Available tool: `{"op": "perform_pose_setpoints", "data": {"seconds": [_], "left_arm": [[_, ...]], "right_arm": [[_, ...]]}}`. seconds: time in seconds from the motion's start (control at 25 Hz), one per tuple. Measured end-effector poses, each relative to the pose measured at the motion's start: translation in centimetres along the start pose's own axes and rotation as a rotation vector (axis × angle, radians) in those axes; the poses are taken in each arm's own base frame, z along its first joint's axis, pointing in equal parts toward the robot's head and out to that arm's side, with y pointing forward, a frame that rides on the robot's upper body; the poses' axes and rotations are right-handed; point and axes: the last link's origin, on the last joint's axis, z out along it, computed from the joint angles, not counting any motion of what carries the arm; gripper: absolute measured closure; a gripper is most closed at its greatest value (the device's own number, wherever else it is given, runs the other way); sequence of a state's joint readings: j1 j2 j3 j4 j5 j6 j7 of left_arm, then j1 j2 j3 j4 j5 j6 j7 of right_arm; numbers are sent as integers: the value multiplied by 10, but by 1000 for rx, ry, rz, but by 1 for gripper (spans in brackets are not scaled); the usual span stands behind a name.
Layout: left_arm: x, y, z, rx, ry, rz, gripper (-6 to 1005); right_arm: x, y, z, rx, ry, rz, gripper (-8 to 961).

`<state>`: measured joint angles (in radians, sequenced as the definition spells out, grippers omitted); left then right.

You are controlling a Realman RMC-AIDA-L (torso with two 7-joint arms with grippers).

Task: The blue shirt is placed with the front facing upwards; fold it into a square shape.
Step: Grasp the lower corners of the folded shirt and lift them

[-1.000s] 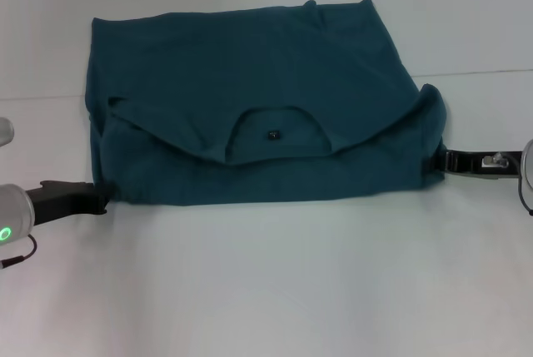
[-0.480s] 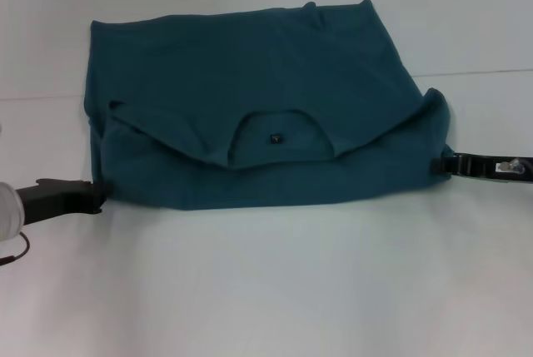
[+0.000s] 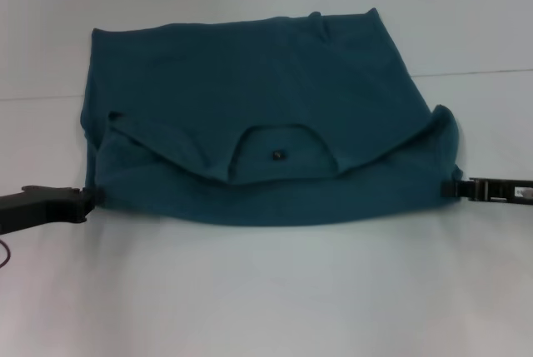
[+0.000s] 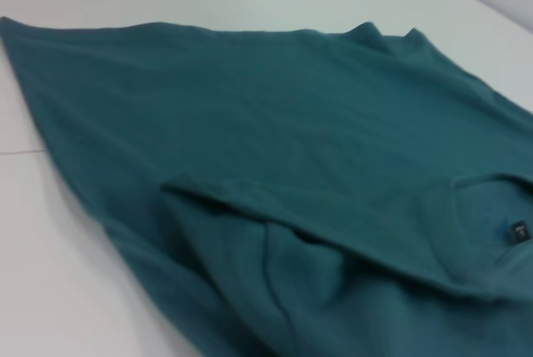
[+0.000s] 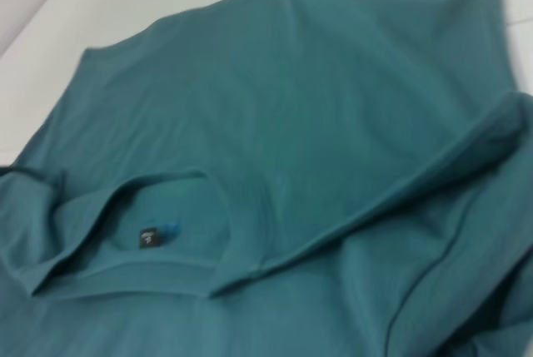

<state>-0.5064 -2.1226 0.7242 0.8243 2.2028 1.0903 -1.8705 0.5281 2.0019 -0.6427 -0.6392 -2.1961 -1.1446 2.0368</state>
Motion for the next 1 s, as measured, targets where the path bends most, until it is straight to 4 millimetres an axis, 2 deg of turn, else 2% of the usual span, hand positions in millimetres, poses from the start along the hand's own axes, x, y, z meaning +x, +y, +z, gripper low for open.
{"op": "perform_pose_setpoints", "data": {"seconds": [0.32, 0.52, 0.8, 1.0], "left_arm": [[-3, 6, -40, -150, 20, -23, 1000], [-11, 12, -54, -214, -1, -23, 1000], [-21, 7, -66, -204, -20, -64, 1000], [-27, 6, -70, -212, -31, -76, 1000]], "right_arm": [[28, -5, -32, -54, 36, -61, 897], [40, -6, -46, -88, 47, -77, 898], [53, -3, -60, -132, 65, -101, 898], [70, -1, -70, -170, 90, -111, 897]]}}
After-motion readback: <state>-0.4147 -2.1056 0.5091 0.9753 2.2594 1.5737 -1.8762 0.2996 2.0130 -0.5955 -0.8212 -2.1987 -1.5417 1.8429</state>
